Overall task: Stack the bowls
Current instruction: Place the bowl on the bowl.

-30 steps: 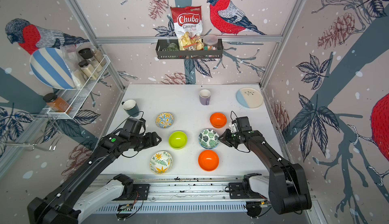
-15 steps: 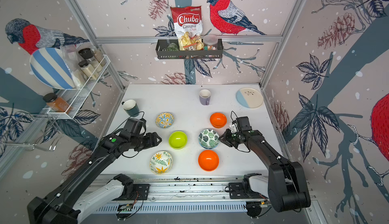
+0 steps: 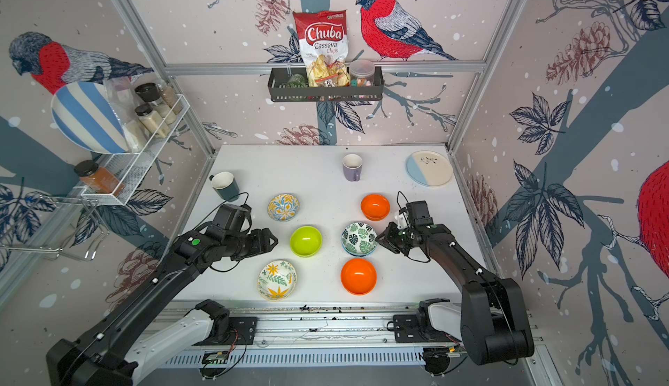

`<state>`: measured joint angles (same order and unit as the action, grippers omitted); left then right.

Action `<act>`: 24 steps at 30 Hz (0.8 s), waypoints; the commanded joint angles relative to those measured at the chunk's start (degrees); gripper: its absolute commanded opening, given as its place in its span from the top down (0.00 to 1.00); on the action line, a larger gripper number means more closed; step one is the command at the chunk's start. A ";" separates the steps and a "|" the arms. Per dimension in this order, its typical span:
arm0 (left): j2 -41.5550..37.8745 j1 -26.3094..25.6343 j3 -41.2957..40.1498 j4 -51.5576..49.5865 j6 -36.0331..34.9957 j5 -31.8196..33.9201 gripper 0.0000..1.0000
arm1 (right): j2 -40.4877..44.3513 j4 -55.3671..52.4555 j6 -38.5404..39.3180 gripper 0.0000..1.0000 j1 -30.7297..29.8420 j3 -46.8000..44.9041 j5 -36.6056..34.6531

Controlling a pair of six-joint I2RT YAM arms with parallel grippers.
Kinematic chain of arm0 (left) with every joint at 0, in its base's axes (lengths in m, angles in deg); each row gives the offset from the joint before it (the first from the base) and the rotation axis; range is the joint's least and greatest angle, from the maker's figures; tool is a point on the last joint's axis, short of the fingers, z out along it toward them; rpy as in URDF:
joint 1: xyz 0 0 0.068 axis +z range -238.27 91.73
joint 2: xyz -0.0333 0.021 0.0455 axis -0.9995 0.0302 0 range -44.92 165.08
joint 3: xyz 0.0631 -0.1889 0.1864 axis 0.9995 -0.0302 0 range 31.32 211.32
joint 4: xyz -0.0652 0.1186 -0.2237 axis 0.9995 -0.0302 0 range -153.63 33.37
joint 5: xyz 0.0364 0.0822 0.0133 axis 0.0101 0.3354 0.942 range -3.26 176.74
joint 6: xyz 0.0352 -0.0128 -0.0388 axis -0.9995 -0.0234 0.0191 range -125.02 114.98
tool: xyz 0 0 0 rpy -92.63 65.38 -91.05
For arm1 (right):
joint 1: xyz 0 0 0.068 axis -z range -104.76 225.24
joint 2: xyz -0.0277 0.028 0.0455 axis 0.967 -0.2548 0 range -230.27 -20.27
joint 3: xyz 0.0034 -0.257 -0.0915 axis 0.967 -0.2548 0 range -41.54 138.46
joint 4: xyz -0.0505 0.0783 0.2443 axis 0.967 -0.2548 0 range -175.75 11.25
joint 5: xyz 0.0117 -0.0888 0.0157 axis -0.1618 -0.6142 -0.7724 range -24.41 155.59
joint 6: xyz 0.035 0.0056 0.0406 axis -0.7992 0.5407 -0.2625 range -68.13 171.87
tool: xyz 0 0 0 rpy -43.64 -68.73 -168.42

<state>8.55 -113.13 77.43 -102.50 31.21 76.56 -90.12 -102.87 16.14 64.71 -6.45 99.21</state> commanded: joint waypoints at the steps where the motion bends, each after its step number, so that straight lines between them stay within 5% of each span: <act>1: -0.21 -0.23 0.35 -1.70 0.85 2.52 0.21 | 0.94 0.77 0.77 0.77 -0.02 0.15 1.29; 11: -5.46 -0.27 -4.94 -9.59 10.14 6.80 0.26 | 5.33 0.43 1.08 0.72 -0.16 0.06 -1.00; 24: -9.58 -5.98 -12.88 -8.92 17.75 7.04 0.50 | 3.97 0.94 0.27 0.71 -0.22 0.33 2.58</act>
<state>-1.28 -118.72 65.84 -111.19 46.81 83.32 -85.96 -102.85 16.07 64.45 -6.45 100.20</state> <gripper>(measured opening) 0.515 0.289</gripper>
